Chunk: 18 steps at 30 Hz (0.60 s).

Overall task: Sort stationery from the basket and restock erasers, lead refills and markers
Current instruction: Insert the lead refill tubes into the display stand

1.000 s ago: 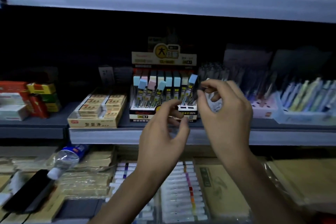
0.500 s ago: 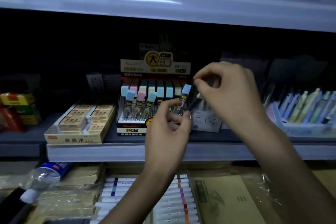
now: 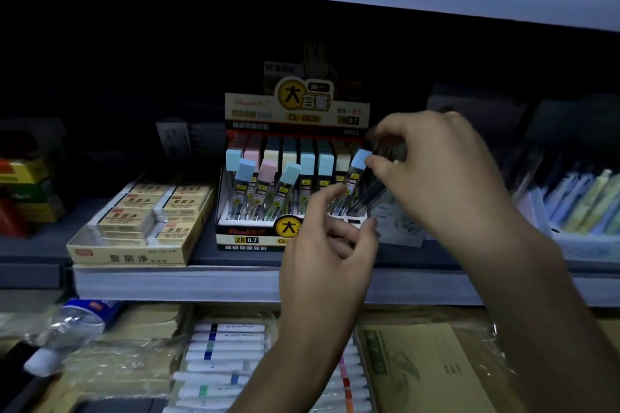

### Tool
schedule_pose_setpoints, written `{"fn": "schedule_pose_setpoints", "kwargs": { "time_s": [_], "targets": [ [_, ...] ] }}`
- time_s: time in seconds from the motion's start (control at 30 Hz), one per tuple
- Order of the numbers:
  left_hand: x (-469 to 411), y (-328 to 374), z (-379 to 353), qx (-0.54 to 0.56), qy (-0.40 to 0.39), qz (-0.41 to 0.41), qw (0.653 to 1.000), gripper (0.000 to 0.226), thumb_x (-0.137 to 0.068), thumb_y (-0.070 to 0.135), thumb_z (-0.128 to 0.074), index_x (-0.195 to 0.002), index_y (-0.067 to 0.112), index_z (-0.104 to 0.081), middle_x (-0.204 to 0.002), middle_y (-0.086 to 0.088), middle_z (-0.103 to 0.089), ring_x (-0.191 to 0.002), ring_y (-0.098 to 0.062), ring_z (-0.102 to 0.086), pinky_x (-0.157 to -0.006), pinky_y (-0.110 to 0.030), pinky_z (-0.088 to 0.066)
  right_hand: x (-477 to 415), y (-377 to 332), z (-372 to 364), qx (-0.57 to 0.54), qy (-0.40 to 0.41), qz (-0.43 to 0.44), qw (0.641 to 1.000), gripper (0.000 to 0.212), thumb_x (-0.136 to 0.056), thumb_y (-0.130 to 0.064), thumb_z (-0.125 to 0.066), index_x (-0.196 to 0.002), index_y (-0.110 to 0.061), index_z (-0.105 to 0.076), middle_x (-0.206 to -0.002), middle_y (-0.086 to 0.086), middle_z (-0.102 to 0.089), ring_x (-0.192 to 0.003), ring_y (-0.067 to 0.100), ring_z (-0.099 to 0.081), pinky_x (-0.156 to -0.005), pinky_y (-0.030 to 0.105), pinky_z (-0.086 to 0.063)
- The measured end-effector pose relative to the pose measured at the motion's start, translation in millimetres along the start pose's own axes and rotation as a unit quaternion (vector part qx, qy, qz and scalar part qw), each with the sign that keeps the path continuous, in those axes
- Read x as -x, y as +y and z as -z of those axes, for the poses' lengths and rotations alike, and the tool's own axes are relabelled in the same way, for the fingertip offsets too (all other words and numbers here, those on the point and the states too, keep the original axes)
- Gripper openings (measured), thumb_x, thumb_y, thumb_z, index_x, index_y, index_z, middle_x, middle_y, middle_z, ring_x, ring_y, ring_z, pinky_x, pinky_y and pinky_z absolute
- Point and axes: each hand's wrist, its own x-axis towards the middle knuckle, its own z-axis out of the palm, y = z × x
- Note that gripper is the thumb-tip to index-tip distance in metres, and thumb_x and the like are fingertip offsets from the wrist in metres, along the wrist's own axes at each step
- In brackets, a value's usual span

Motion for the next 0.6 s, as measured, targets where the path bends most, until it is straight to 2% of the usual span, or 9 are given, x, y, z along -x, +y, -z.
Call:
{"fn": "schedule_pose_setpoints", "kwargs": {
  "time_s": [0.13, 0.2, 0.33, 0.5, 0.6],
  "targets": [
    [-1, -2, 3, 0.015, 0.005, 0.002, 1.0, 0.037, -0.093, 0.034, -0.07, -0.125, 0.041, -0.054, -0.07, 0.004, -0.066, -0.06, -0.017, -0.066, -0.062, -0.051, -0.058, -1, 6, -4, -0.003, -0.027, -0.007, 1.0, 0.021, -0.091, -0.033, -0.074, -0.112, -0.034, -0.074, -0.087, -0.01, -0.066, -0.106, 0.021, -0.06, -0.075, 0.029, -0.044],
    [0, -3, 6, 0.034, 0.009, 0.012, 0.999, 0.035, -0.094, 0.03, -0.07, -0.123, 0.04, -0.055, -0.069, 0.001, -0.066, -0.059, -0.022, -0.067, -0.061, -0.05, -0.058, -2, 7, -4, -0.015, -0.027, -0.005, 1.0, 0.016, -0.091, -0.034, -0.074, -0.107, -0.033, -0.076, -0.087, -0.011, -0.069, -0.102, 0.019, -0.061, -0.076, 0.029, -0.047],
    [3, -4, 7, 0.072, 0.016, 0.038, 0.997, 0.034, -0.096, 0.024, -0.068, -0.125, 0.034, -0.055, -0.068, -0.004, -0.067, -0.055, -0.02, -0.067, -0.052, -0.028, -0.051, -5, 3, -6, -0.041, -0.009, -0.007, 0.999, 0.01, -0.091, -0.037, -0.074, -0.098, -0.031, -0.078, -0.087, -0.007, -0.072, -0.097, 0.018, -0.065, -0.08, 0.038, -0.057],
    [5, -4, 6, 0.071, 0.007, 0.04, 0.997, 0.039, -0.097, 0.021, -0.066, -0.133, 0.033, -0.054, -0.071, -0.007, -0.069, -0.052, -0.018, -0.065, -0.059, -0.039, -0.058, -9, -3, -10, -0.052, -0.007, -0.013, 0.999, 0.012, -0.091, -0.033, -0.075, -0.101, -0.027, -0.078, -0.092, -0.002, -0.073, -0.094, 0.02, -0.067, -0.081, 0.04, -0.058],
    [4, -4, 6, 0.077, 0.0, 0.047, 0.996, 0.046, -0.098, 0.02, -0.065, -0.14, 0.032, -0.051, -0.071, -0.009, -0.07, -0.051, -0.017, -0.064, -0.058, -0.036, -0.056, -11, -5, -11, -0.057, -0.01, -0.018, 0.998, 0.011, -0.09, -0.031, -0.076, -0.1, -0.028, -0.078, -0.092, -0.003, -0.073, -0.093, 0.02, -0.067, -0.08, 0.039, -0.058]
  ]
}}
